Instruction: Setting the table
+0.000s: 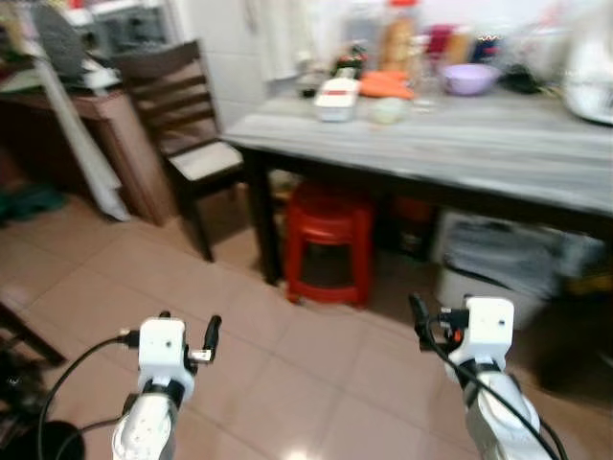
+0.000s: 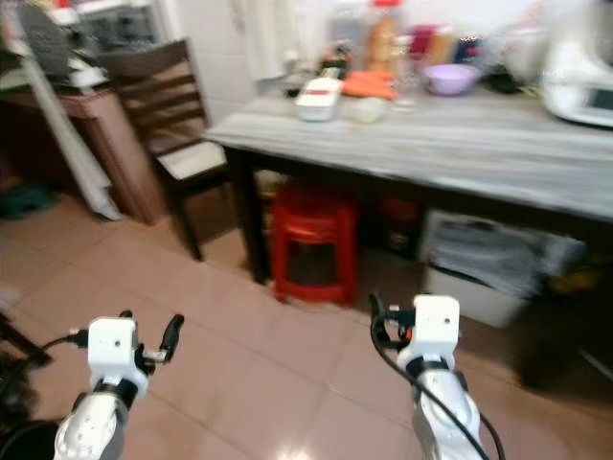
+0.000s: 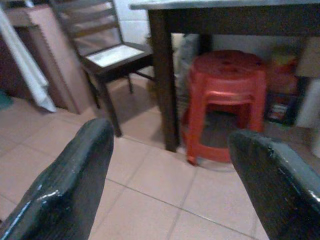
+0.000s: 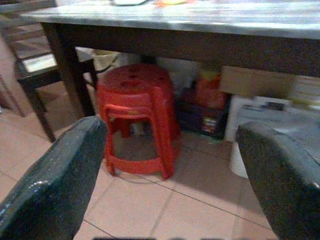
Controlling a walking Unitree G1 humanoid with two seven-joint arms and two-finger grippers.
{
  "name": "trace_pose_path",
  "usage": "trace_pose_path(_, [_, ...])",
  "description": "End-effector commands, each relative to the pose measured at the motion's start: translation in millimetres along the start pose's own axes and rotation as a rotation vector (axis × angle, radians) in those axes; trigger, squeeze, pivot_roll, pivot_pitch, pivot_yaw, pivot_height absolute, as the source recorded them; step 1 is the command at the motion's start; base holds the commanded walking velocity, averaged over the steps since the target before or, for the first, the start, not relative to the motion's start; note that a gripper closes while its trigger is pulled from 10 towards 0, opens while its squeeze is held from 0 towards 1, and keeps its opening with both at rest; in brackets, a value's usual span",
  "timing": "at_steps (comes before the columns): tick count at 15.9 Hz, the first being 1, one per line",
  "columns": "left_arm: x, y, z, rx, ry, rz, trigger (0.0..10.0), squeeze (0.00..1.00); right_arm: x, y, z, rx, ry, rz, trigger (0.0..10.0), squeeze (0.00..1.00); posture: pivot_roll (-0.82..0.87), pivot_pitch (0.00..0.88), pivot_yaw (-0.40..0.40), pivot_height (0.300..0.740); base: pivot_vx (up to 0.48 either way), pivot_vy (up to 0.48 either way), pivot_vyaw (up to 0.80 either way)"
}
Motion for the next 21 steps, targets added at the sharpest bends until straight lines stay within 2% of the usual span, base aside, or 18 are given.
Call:
trace_pose_path(1, [2.0,9.0,0.6,0.026,-0.003,-0.002,10.0,0.0,2.7,4.9,-3.8,0.011,-0.002,0.001,10.0,0.0,0.03,0.0,0.055,0.74,0.0,0.0,0.0])
trace_pose_path(5, [8.8,2.8,-1.9,-0.024,-0.031,0.047,10.0,0.0,5.0,2.9,-6.9,0.002,-0.015,-0.002,10.0,0.0,0.03,0.0,0.055,0.74,0.0,0.0,0.0])
trace_pose_path(10, [15.0,-0.8,-6.5,-0.07,-0.04,0.038,10.0,0.0,5.7,1.6,-7.6,-0.019,-0.018,-0.012,10.0,0.0,0.02,0.0,0.074,0.74,0.0,0.0,-0.19])
trace_pose_path(15, [16.4,-1.4,-9.2,-0.088,-0.038,0.04,10.0,0.0,6.4,0.7,-5.9,-0.028,-0.022,-0.017,10.0,0.0,0.02,0.0,0.077,0.74,0.0,-0.311,0.0])
trace_pose_path(19, [39.2,-6.8,-16.7,-0.097,-0.097,0.065,10.0,0.0,28.8,2.7,-6.8,-0.02,-0.095,0.012,10.0,0.0,0.02,0.0,0.069,0.74,0.0,-0.399,0.0])
trace_pose_path(21, [45.7,-10.8,-16.6,-0.103,-0.117,0.075,10.0,0.0,31.5,1.1,-5.9,-0.028,-0.11,0.022,10.0,0.0,0.02,0.0,0.067,0.74,0.0,-0.412,0.0])
Point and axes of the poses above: a point about 5 cm out from each wrist's last joint towards the gripper, its own z axis pointing back from the gripper into the wrist, its own x axis along the axis of the wrist's last joint, y = z × x, the point moved 5 cm from there along -z, pointing out of the wrist towards the gripper, and after that the axes turned 1 degree about z, right-handed, at the moved point
